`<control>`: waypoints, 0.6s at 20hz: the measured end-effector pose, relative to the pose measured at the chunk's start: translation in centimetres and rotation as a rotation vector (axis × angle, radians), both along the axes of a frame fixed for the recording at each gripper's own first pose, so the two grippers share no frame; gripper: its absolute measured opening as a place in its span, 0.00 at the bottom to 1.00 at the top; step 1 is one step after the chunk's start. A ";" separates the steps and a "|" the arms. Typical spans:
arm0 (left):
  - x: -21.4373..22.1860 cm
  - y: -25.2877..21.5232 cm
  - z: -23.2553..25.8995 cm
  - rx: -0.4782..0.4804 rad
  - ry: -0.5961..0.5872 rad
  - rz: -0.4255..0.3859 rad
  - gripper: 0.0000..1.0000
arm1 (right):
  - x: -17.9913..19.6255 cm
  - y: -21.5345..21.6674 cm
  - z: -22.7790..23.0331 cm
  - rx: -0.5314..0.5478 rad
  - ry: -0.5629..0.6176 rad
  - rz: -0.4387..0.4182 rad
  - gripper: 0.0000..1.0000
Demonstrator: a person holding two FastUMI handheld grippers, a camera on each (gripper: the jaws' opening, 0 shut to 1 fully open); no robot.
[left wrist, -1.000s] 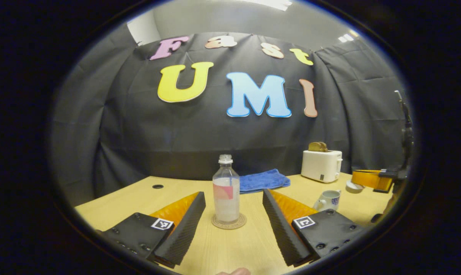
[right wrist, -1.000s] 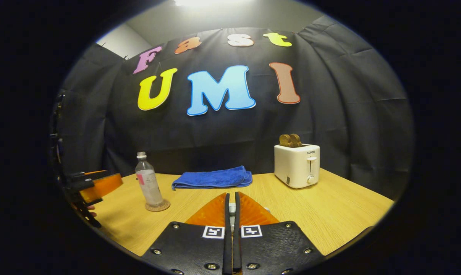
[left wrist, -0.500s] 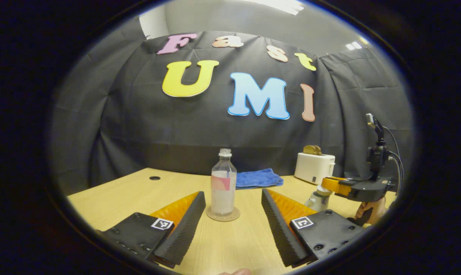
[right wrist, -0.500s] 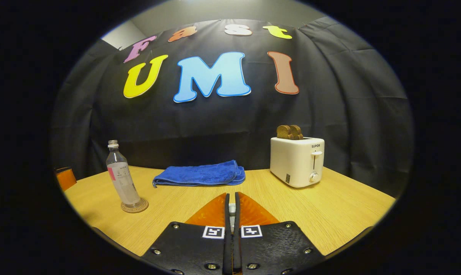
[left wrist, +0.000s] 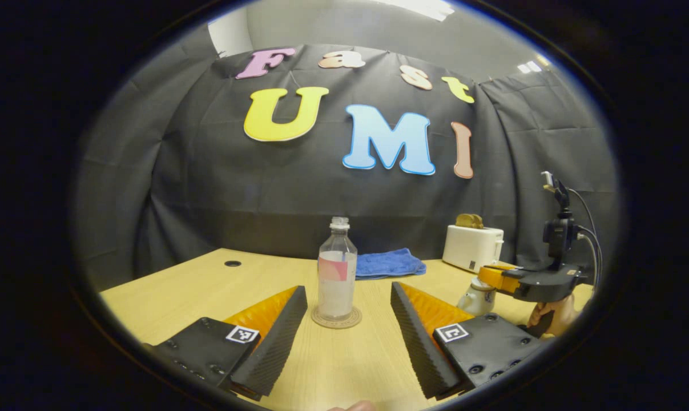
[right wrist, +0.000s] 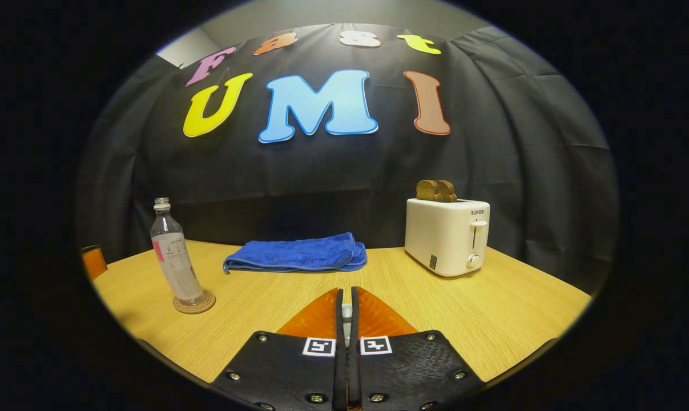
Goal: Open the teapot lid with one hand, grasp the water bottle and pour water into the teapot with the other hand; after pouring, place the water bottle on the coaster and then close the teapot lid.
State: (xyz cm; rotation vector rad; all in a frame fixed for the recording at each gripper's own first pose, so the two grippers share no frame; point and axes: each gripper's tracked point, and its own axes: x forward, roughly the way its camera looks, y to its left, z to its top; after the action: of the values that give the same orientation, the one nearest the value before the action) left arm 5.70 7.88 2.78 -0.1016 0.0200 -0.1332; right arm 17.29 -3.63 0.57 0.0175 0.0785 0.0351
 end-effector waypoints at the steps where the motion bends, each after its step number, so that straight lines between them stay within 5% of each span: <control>1: 0.0 0.0 0.0 0.002 0.000 0.002 1.00 | 0.0 0.0 -0.1 0.002 0.004 -0.003 0.01; 5: -0.3 0.4 0.6 0.004 -0.012 0.016 1.00 | -0.5 -0.9 1.2 -0.028 -0.018 -0.045 0.12; 9: -0.7 -0.1 0.6 0.011 -0.014 0.015 1.00 | -2.6 -1.2 4.3 -0.052 -0.095 -0.052 0.49; 12: -1.3 -1.1 0.6 0.017 -0.016 0.007 1.00 | -5.6 -0.6 4.5 -0.015 -0.079 -0.021 0.50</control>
State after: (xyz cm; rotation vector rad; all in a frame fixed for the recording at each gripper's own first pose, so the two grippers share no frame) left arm 4.44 6.79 3.39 -0.0832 0.0044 -0.1267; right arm 11.74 -4.26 5.05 0.0024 -0.0006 0.0140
